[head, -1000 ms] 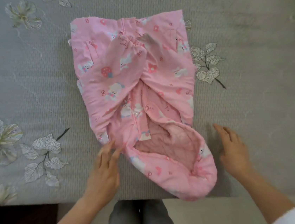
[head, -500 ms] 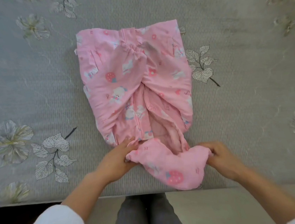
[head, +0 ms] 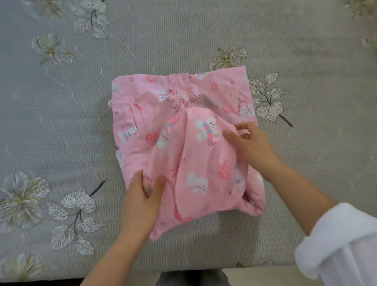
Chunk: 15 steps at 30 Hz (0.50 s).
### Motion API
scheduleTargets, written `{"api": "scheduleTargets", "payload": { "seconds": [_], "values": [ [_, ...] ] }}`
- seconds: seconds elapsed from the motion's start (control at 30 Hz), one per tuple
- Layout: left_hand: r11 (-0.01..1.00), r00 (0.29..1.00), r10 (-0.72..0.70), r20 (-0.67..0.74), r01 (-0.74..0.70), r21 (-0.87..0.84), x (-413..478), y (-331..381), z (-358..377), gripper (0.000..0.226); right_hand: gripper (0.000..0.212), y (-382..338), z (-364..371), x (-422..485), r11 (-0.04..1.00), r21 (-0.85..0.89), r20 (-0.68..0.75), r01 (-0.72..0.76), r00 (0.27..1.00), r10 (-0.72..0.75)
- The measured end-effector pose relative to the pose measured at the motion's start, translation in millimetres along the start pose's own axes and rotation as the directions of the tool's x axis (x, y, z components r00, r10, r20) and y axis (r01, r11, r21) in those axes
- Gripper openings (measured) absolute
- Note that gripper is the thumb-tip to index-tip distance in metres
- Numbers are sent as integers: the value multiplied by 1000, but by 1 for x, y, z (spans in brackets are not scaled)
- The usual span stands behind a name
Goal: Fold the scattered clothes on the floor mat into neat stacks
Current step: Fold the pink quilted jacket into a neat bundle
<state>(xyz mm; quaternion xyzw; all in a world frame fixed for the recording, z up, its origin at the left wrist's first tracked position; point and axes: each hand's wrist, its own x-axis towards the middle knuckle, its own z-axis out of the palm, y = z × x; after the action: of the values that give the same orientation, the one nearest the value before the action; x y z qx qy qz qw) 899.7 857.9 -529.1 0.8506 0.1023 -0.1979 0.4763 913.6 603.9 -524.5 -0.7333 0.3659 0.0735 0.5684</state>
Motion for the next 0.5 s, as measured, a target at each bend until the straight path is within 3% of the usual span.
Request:
{"api": "scheduleTargets", "payload": {
  "seconds": [0.03,0.07,0.13,0.17,0.2,0.23,0.3,0.37,0.4,0.5],
  "values": [
    [988,989,113,-98,-102,114,1,2,7,45,25,4,9,5,994,-112,-38,-7,999,3],
    [942,954,280,-107,-251,224,1,5,15,57,28,10,17,9,976,-215,-63,-25,998,11],
    [697,803,587,108,-568,438,3,7,32,65,33,21,29,13,956,-291,-100,-46,995,18],
    [552,724,649,233,-659,510,9,7,39,67,35,25,33,13,961,-274,-108,-41,994,12],
    [451,687,655,315,-690,566,18,7,44,68,36,27,34,13,968,-251,-112,-25,994,-4],
    [406,697,622,357,-677,614,31,5,46,69,37,28,34,11,965,-261,-115,22,992,-54],
    [392,759,501,417,-628,672,60,-1,45,72,43,32,31,-1,879,-416,-103,233,948,-301],
    [373,783,380,492,-616,694,86,-9,43,72,50,39,28,-18,620,-614,63,489,813,-579],
    [361,783,345,517,-620,697,95,-12,43,71,52,46,27,-27,475,-650,211,593,741,-637],
    [360,784,293,547,-621,696,109,-13,53,71,69,74,24,-51,214,-628,600,748,640,-480]
  ]
}}
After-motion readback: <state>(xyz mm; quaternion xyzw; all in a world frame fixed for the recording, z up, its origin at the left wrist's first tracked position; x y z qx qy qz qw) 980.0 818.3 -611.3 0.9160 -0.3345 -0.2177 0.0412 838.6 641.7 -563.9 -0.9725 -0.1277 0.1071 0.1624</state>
